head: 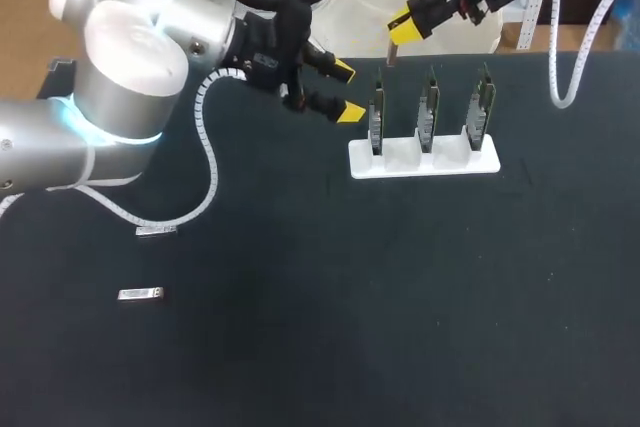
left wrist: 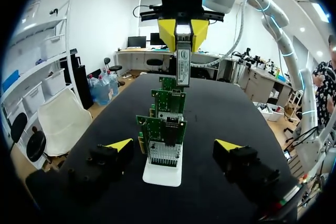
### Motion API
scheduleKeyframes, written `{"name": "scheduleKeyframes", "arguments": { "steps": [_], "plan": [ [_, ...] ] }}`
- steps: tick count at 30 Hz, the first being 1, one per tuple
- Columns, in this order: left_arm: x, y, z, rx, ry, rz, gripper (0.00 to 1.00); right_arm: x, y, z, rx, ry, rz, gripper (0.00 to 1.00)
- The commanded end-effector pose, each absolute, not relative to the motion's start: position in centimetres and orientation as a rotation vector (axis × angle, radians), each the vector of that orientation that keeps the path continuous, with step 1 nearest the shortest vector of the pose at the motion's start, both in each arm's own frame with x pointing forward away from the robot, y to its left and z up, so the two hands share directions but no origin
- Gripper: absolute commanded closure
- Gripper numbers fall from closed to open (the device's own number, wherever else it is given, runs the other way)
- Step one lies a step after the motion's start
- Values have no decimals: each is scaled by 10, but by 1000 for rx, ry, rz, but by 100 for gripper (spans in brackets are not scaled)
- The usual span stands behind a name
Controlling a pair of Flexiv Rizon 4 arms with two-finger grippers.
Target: Pick up the optical module with the left hand, and insert it into the network port with the right hand.
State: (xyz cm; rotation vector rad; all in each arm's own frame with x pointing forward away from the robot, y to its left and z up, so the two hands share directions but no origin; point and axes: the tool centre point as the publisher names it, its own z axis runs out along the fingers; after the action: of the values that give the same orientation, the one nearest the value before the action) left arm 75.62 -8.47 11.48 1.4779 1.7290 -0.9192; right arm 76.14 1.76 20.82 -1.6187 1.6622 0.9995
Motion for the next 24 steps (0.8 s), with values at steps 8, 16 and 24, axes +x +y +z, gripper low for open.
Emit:
{"name": "scheduleKeyframes", "arguments": {
  "steps": [8,16,24],
  "plan": [
    [758,-92,105,1549,1761,-894,0,758,17,209,-1618,1659,989,100],
    [754,-94,100,1569,1770,-895,0,757,16,210,-1623,1658,986,100],
    [752,-92,97,1565,1780,-902,0,755,16,210,-1636,1653,983,100]
  ]
}}
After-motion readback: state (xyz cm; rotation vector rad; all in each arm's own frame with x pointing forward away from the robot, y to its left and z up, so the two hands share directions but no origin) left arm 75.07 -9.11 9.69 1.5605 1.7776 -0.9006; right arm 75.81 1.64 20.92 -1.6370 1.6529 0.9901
